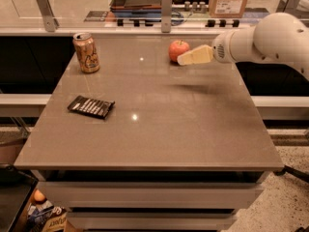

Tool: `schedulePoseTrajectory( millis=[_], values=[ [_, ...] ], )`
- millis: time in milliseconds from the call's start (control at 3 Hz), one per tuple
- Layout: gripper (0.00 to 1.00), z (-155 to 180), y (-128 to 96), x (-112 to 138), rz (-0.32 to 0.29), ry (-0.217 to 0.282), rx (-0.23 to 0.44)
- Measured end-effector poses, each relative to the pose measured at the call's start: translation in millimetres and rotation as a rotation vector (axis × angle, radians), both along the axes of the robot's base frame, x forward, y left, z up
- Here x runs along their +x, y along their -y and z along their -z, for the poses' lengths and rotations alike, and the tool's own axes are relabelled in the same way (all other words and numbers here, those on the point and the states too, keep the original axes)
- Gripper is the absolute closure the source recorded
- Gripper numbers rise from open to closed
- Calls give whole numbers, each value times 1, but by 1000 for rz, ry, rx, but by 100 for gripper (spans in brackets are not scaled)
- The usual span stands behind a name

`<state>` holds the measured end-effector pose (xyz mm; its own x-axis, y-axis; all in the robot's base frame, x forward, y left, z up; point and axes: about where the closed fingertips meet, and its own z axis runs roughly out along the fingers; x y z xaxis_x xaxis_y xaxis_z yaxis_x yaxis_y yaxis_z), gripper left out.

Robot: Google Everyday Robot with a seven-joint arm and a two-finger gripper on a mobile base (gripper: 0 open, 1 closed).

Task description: Pick apple

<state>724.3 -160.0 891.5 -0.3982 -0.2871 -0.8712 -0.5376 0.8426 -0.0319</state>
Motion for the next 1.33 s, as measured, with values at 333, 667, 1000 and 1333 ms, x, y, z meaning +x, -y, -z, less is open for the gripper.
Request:
schedulePoseTrajectory(
  millis=[333,667,1000,1333],
  values=[
    [0,3,-11,21,-30,32,42],
    [0,9,-19,42,-47,40,74],
    [0,19,-25,59,-51,28,87],
    [0,30,-33,72,-54,9,90]
  ],
)
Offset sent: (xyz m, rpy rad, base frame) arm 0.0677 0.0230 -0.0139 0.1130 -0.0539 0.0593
